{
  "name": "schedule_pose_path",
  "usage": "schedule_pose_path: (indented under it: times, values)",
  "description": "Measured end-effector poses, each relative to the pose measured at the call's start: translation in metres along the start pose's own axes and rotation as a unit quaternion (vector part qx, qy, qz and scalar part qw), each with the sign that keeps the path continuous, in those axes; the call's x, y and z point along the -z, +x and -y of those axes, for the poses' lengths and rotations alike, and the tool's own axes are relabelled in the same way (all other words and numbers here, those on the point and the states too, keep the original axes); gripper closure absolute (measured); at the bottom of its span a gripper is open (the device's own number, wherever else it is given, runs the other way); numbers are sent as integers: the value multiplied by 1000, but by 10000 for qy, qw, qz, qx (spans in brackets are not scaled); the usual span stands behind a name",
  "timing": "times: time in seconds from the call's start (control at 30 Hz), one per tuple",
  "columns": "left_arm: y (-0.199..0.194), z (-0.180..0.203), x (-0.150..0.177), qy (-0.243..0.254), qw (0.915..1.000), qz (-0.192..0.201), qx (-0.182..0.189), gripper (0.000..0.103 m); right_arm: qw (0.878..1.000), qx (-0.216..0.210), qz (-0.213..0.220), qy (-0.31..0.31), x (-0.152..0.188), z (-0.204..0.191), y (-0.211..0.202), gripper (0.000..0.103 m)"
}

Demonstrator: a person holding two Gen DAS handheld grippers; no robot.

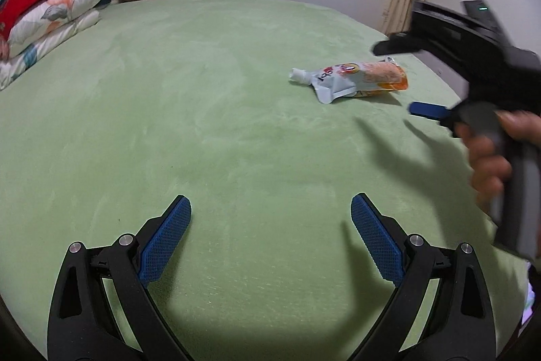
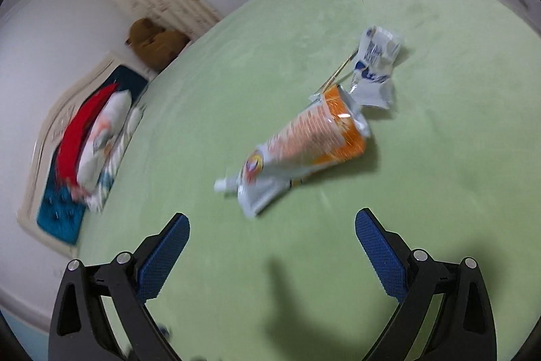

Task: Collect trash
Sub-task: 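Grasp the orange juice pouch with the right tool, then grasp the white snack wrapper with stick using the left tool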

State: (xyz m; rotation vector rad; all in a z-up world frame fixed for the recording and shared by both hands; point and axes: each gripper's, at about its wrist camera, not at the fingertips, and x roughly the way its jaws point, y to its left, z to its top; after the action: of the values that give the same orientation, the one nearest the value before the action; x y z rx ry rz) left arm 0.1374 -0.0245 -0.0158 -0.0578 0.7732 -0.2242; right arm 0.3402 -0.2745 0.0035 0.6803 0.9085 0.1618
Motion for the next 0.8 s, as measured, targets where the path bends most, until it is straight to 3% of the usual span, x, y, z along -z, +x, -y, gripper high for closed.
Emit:
schedule_pose_path:
  times: [0.1, 0.4, 0.43, 0.47, 0.5, 0.67, 0.8]
  values:
    - [3, 4, 2, 108, 9999, 45, -53, 10, 9989, 72, 43, 461, -10, 3, 24, 6]
    - [8, 13, 6, 345, 9994, 56, -67, 10, 9926, 862, 417, 747, -24, -23, 74, 7]
    - [9, 13, 6, 344, 9994, 26, -36, 10, 9918, 974, 457, 690, -24, -27, 77, 12]
    - [9, 12, 6, 336, 9994, 19, -26, 10, 9916, 1038, 452, 625, -21, -29, 77, 32]
    - [9, 12, 6, 322, 9995, 20, -10, 10, 9921, 1052, 401, 555, -20, -31, 77, 45]
    - [10, 10, 5, 273, 9996, 15, 41, 10, 9965, 722, 202, 366, -12, -32, 62, 52]
    - [13, 7, 4, 223, 9996, -53, 147, 10, 9983, 459, 343, -52, -9, -36, 21, 52]
